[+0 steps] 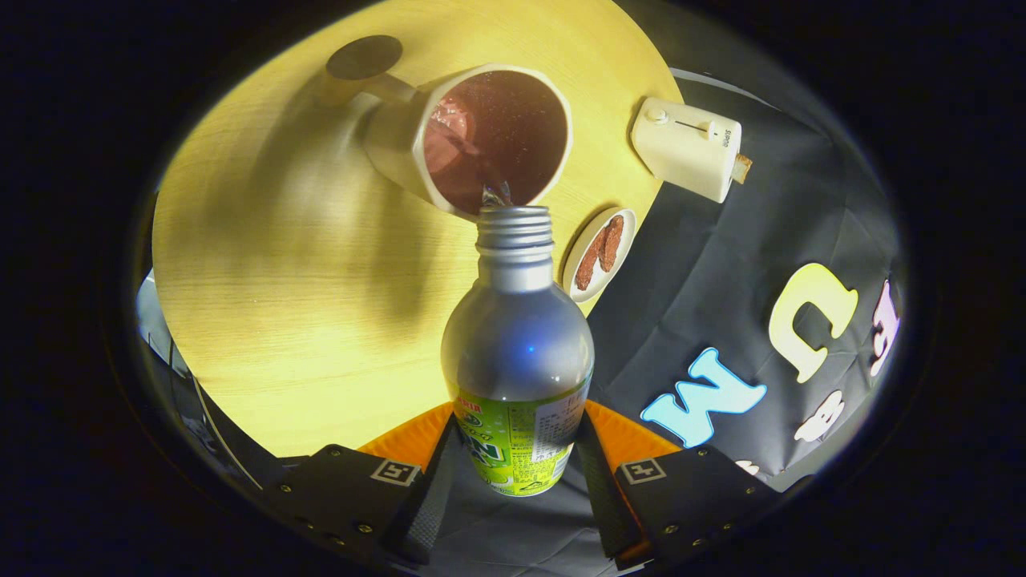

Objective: Take the bottle from table, then pour the juice into the cup, finally place the bottle on the coaster

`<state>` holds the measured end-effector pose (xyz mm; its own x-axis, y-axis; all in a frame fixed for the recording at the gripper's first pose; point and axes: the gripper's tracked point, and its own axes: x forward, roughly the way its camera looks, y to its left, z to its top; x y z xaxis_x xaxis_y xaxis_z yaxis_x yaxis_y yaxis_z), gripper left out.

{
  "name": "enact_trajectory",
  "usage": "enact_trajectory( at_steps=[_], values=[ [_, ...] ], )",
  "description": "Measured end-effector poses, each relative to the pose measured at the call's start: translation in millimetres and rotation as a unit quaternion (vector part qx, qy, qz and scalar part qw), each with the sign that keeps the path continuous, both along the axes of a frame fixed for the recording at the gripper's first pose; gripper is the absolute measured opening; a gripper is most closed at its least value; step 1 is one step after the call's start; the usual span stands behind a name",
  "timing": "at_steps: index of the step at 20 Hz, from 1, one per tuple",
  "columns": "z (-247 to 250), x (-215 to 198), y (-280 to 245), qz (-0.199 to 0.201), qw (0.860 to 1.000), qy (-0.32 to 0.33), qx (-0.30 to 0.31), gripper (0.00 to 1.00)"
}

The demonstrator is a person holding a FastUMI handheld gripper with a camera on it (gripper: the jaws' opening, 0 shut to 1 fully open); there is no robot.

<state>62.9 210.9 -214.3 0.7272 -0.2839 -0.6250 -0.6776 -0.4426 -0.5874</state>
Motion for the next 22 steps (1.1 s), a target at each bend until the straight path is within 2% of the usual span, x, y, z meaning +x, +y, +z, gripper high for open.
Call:
enact_trajectory(
  at_steps=[22],
  values=[
    [26.6,4.7,13.5,0.021,0.998,-0.009,-0.059,0.76]
  ],
)
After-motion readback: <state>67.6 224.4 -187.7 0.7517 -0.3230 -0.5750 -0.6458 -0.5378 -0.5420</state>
